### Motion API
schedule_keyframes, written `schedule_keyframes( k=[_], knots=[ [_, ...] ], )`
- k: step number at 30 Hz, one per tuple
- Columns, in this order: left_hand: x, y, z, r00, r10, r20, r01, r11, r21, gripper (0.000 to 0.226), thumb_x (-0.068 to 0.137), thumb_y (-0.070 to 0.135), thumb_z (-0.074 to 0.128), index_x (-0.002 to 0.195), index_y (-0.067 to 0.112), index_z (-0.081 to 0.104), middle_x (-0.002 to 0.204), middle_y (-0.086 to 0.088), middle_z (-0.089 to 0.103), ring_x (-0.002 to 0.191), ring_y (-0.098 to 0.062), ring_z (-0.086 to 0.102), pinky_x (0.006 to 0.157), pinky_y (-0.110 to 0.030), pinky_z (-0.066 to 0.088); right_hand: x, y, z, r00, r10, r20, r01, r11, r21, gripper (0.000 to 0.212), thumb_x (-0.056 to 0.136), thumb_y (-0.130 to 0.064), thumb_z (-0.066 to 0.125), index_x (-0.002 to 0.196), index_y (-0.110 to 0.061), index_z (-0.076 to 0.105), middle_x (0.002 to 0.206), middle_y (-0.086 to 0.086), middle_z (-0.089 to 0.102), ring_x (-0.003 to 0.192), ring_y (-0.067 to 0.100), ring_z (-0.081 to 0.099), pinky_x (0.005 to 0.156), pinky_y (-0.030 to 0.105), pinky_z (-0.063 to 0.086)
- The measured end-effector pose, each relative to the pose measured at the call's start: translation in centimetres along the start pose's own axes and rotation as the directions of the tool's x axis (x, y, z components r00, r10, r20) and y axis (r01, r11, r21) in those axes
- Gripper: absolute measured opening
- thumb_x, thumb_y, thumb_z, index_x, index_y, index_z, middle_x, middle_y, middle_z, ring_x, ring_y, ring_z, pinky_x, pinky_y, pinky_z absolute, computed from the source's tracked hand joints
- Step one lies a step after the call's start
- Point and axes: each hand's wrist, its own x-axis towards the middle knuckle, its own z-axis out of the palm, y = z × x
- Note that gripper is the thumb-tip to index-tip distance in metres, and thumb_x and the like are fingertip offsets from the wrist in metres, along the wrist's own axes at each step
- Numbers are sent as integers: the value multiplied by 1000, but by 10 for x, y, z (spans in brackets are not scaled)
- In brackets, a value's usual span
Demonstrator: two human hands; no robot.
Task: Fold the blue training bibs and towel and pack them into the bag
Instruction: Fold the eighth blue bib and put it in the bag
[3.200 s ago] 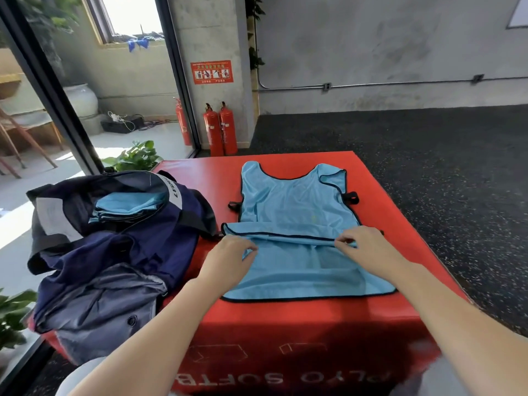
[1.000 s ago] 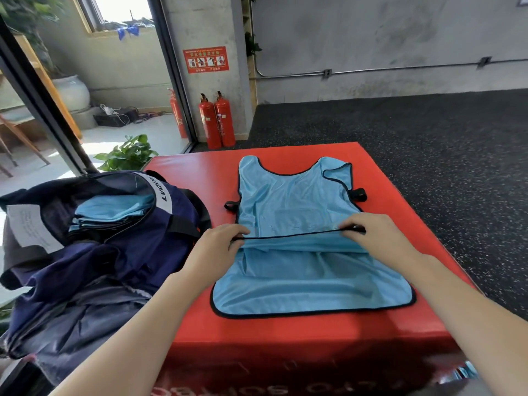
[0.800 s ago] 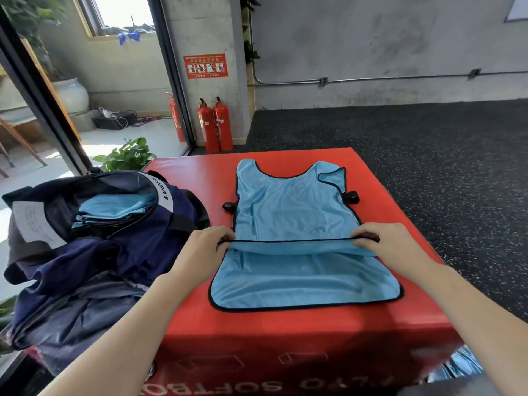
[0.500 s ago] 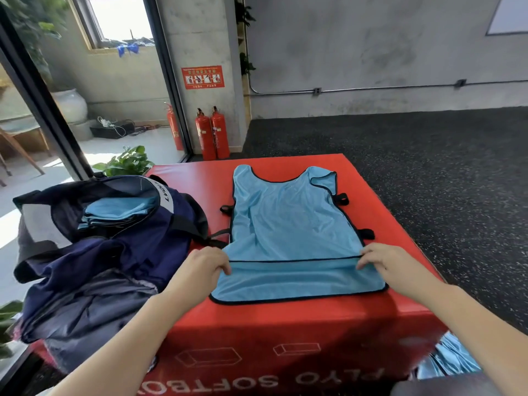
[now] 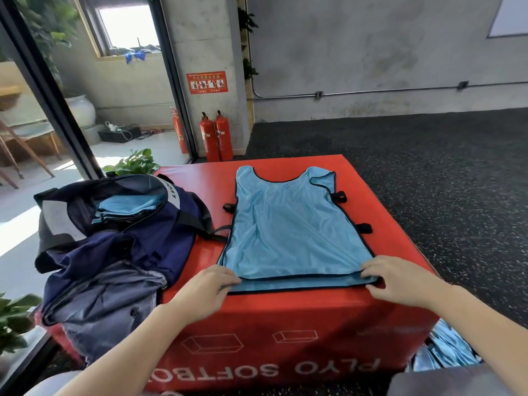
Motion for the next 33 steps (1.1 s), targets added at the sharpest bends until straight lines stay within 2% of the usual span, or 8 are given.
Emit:
schedule_keyframes(
  k=[3, 8, 11, 15, 22, 25, 29, 33],
  knots=[
    [3, -6, 2, 998, -43, 48, 42, 999, 25, 46, 94, 2, 50, 126, 27, 70, 143, 7, 56, 132, -12, 51, 110, -15, 28, -1, -2, -1, 999, -29, -26, 27, 998, -63, 34, 89, -45, 49, 108, -30, 74, 116, -19, 67, 113, 4, 60, 95, 28, 50],
    [5, -7, 5, 998, -54, -23, 54, 998, -21, 44, 90, -2, 54, 121, 21, 74, 121, 8, 70, 116, -8, 59, 105, -16, 40, 1, 1, 8, 992, 1, -129, 6, 998, 59, 15, 89, -32, 62, 94, -28, 76, 101, -16, 71, 96, 7, 65, 86, 34, 54],
    [3, -4, 5, 990, -105, -94, 99, 993, -60, 27, 92, 28, 63, 117, 28, 74, 111, 16, 69, 108, 0, 60, 96, -12, 43, 0, -1, 5, 974, 142, -178, -84, 951, 297, 8, 86, -21, 71, 83, -28, 72, 88, -17, 69, 83, 2, 64, 81, 30, 52],
    [3, -1, 4, 992, -113, -56, 112, 993, -22, 60, 75, 72, 68, 118, 31, 72, 114, 21, 66, 111, 5, 55, 101, -20, 43, 1, -3, 2, 963, 232, -137, -153, 890, 430, 13, 84, -19, 74, 77, -30, 70, 83, -14, 71, 79, 4, 65, 76, 22, 49],
    [7, -1, 12, 983, 22, -182, -4, 995, 98, 27, 89, 32, 71, 112, 20, 74, 108, 7, 71, 105, -15, 64, 95, -37, 50, 5, -2, 1, 969, 224, -105, -157, 884, 439, 20, 80, -18, 80, 78, -35, 71, 83, -16, 71, 81, 1, 65, 76, 20, 50],
    [9, 1, 11, 981, 20, -191, -2, 995, 97, 36, 88, 40, 72, 116, 18, 73, 110, 7, 70, 105, -12, 63, 96, -31, 48, 5, 2, 0, 977, 158, -144, -94, 922, 375, 25, 83, -14, 77, 87, -39, 73, 89, -20, 69, 87, 0, 64, 82, 21, 50],
    [9, 7, 7, 993, 65, -100, -48, 985, 168, 47, 92, 55, 50, 108, 18, 75, 98, 8, 71, 93, -14, 66, 88, -31, 53, 5, 1, -5, 979, 128, -156, -70, 942, 329, 21, 89, -20, 69, 102, -34, 77, 96, -23, 66, 91, -2, 62, 87, 24, 49],
    [10, 10, 5, 994, 76, -84, -58, 979, 194, 63, 91, 74, 42, 103, 23, 77, 90, 14, 70, 86, -11, 64, 81, -28, 52, 7, -4, -6, 965, 213, -151, -131, 896, 424, 13, 90, -25, 72, 90, -38, 73, 91, -20, 69, 86, -1, 63, 81, 22, 48]
  ],
)
